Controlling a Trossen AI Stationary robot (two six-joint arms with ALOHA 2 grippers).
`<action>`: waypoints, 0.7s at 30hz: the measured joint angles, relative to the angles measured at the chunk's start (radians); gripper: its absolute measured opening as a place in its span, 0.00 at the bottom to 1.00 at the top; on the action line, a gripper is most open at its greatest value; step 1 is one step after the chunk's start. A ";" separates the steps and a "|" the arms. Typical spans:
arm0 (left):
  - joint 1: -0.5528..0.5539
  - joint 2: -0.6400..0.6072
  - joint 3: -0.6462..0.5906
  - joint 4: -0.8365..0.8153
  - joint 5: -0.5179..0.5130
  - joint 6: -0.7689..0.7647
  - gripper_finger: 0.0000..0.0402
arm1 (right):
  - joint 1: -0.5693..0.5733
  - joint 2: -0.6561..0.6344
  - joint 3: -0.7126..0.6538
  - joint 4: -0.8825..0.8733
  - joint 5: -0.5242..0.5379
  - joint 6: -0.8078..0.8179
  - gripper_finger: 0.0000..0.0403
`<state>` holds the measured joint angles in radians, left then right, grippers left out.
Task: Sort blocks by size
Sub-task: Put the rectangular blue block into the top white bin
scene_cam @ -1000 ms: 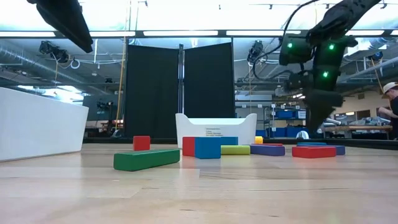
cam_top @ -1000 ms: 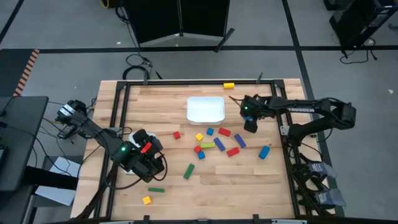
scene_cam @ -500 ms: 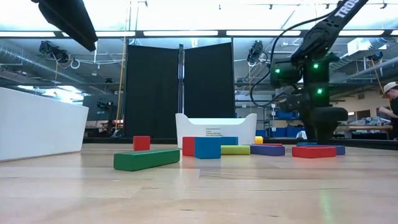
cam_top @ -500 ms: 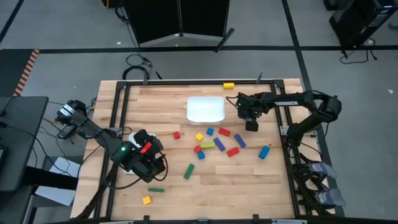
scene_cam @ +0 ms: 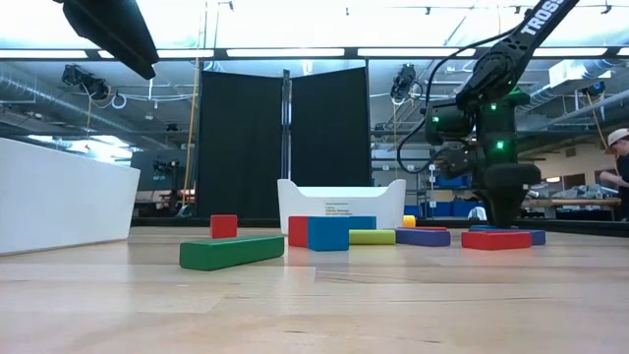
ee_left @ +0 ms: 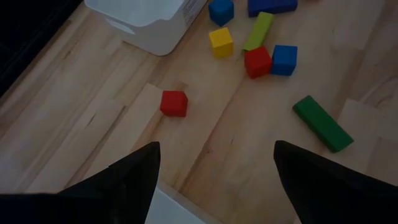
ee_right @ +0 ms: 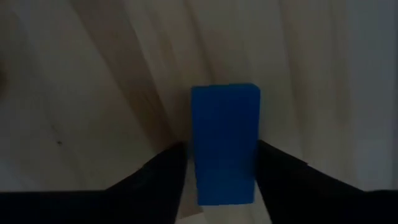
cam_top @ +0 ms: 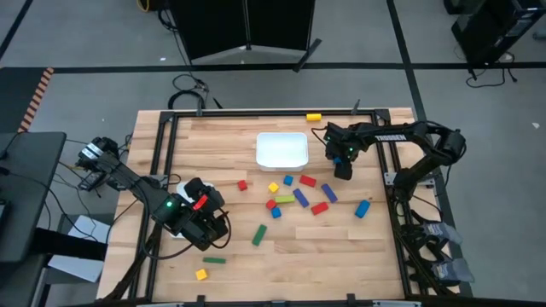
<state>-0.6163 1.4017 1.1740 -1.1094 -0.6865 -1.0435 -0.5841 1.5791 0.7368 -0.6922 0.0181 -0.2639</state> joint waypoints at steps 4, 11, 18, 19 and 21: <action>0.000 0.000 0.000 0.001 0.000 0.000 0.80 | 0.001 0.000 0.000 -0.004 0.001 0.035 0.35; 0.000 0.000 0.000 0.026 0.000 -0.001 0.80 | 0.001 -0.076 -0.012 0.003 0.000 0.051 0.35; 0.000 0.000 0.000 0.081 -0.015 -0.001 0.80 | 0.042 -0.361 -0.009 -0.022 0.039 0.137 0.35; 0.002 0.000 0.000 0.085 -0.030 -0.001 0.80 | 0.055 -0.406 -0.007 -0.002 0.033 0.151 0.35; 0.009 0.000 0.000 0.109 -0.065 0.011 0.80 | 0.088 -0.475 -0.006 0.049 0.015 0.186 0.35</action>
<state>-0.6073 1.4017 1.1740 -1.0003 -0.7516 -1.0324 -0.4957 1.1044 0.7311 -0.6433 0.0336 -0.0781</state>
